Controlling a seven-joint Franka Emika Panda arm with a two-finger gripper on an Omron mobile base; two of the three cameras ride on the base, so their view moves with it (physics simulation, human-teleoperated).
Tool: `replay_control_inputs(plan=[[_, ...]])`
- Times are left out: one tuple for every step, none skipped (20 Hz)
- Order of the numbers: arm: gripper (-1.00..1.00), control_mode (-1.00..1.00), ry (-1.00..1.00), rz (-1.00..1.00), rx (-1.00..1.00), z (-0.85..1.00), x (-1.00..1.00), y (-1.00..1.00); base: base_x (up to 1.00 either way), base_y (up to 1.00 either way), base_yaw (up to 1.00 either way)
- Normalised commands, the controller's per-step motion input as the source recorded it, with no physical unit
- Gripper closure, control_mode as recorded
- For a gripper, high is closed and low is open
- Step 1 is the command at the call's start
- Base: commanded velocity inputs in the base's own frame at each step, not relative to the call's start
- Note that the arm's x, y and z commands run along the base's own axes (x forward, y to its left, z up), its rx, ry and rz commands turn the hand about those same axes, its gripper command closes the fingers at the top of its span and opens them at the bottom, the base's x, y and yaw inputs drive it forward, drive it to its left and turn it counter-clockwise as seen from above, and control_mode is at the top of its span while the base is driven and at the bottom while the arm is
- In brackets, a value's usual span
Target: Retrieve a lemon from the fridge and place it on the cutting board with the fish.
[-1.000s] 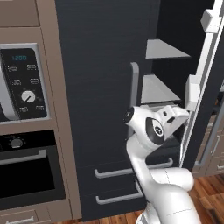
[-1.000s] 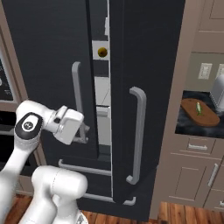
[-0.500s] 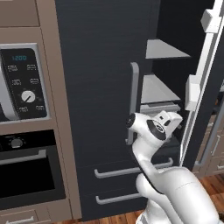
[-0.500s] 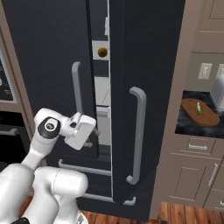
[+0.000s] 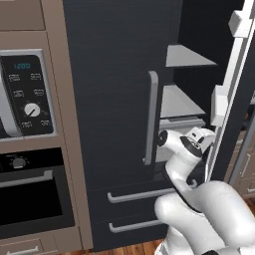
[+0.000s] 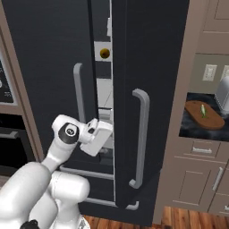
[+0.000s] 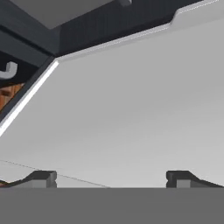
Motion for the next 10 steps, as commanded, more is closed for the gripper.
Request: replay_control_inputs(plan=[[-1.00,-1.00,0.12,0.00,0.00,-0.24,0.00,-0.71,0.00,0.00,0.00],[-1.00,-1.00,0.10,0.00,0.00,-0.24,0.00,-0.63,0.00,0.00,0.00],[-1.00,-1.00,0.09,0.00,0.00,-0.24,0.00,-0.58,0.00,0.00,0.00],[-1.00,-1.00,0.08,0.00,0.00,-0.24,0.00,-0.56,0.00,0.00,0.00],[-1.00,-1.00,0.07,0.00,0.00,-0.24,0.00,-0.58,0.00,0.00,0.00],[-1.00,-1.00,0.08,0.00,0.00,-0.25,0.00,-0.66,0.00,0.00,0.00],[-1.00,-1.00,0.07,0.00,0.00,-0.27,0.00,-0.75,0.00,0.00,0.00],[-1.00,-1.00,0.05,0.00,0.00,-0.28,-0.03,-0.82,0.00,0.00,0.00],[-1.00,-1.00,0.02,0.00,0.00,-0.30,-0.11,-0.86,0.00,0.00,0.00],[-1.00,-1.00,0.01,0.00,0.00,-0.34,-0.16,-0.95,0.00,0.00,0.00]])
